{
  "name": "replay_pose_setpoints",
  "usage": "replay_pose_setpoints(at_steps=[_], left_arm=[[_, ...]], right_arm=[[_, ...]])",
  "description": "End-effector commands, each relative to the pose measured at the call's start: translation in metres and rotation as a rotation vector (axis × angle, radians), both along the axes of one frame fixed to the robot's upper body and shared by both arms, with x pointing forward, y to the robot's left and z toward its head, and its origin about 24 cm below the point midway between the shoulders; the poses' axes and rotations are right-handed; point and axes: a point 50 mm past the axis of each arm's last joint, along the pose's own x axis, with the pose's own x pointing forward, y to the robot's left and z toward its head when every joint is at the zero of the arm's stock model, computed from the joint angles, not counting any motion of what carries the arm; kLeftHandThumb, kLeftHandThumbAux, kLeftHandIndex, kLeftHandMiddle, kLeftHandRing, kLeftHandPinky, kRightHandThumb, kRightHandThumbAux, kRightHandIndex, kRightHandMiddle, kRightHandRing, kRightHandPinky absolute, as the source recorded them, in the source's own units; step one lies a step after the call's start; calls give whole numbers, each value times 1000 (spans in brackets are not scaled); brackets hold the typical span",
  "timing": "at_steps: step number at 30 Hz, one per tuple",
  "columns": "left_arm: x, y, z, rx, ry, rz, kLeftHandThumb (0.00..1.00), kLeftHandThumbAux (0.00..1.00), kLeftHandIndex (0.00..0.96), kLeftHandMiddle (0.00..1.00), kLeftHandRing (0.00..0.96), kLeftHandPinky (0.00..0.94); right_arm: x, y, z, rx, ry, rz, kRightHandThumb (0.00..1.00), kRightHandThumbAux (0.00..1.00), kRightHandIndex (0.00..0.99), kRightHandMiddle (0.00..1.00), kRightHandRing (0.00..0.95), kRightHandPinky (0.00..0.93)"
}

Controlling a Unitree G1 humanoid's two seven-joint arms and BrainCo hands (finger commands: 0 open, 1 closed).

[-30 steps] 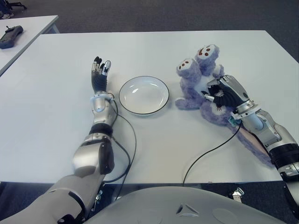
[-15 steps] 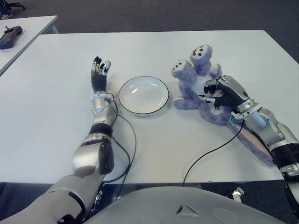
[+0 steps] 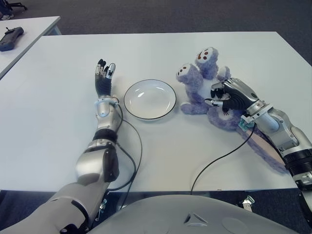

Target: Put the doll into the plate.

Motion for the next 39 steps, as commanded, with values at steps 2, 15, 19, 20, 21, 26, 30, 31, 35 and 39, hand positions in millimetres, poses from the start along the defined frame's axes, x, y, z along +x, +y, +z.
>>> replay_pose_setpoints(at_steps=[2, 15, 19, 20, 21, 26, 30, 31, 35, 39], left_arm=[[-120, -5, -126, -159, 486, 116, 0, 500, 0, 14, 0, 0], [-119, -4, -126, -174, 480, 123, 0, 511, 0, 15, 0, 0], [-119, -4, -126, -191, 480, 134, 0, 517, 0, 20, 0, 0], [-119, -4, -126, -193, 479, 136, 0, 517, 0, 21, 0, 0], [-119, -4, -126, -194, 479, 137, 0, 516, 0, 22, 0, 0], [-118, -4, -125, -195, 479, 141, 0, 516, 0, 22, 0, 0], [-118, -4, -125, -195, 481, 141, 0, 518, 0, 20, 0, 0], [-118, -4, -125, -193, 481, 140, 0, 518, 0, 20, 0, 0], [-117, -4, -125, -186, 482, 136, 0, 514, 0, 15, 0, 0], [-117, -5, -125, -177, 481, 132, 0, 514, 0, 13, 0, 0]], right_arm=[[-10, -4, -35, -60, 231, -29, 339, 275, 0, 0, 0, 4], [-6, 0, -25, -27, 238, -30, 317, 269, 0, 0, 0, 0], [-5, 1, -22, -26, 242, -21, 301, 274, 0, 0, 0, 0], [-4, 2, -22, -28, 244, -19, 294, 273, 0, 0, 0, 0], [-4, 2, -21, -32, 246, -17, 292, 273, 0, 0, 0, 0], [-2, 4, -20, -49, 250, -9, 277, 270, 0, 0, 0, 0], [-1, 5, -19, -58, 242, 2, 264, 261, 0, 0, 0, 0], [0, 5, -18, -59, 238, 5, 263, 260, 0, 0, 0, 0], [1, 5, -19, -58, 226, 9, 259, 248, 0, 0, 0, 0], [2, 4, -20, -57, 193, 3, 263, 232, 0, 0, 0, 0]])
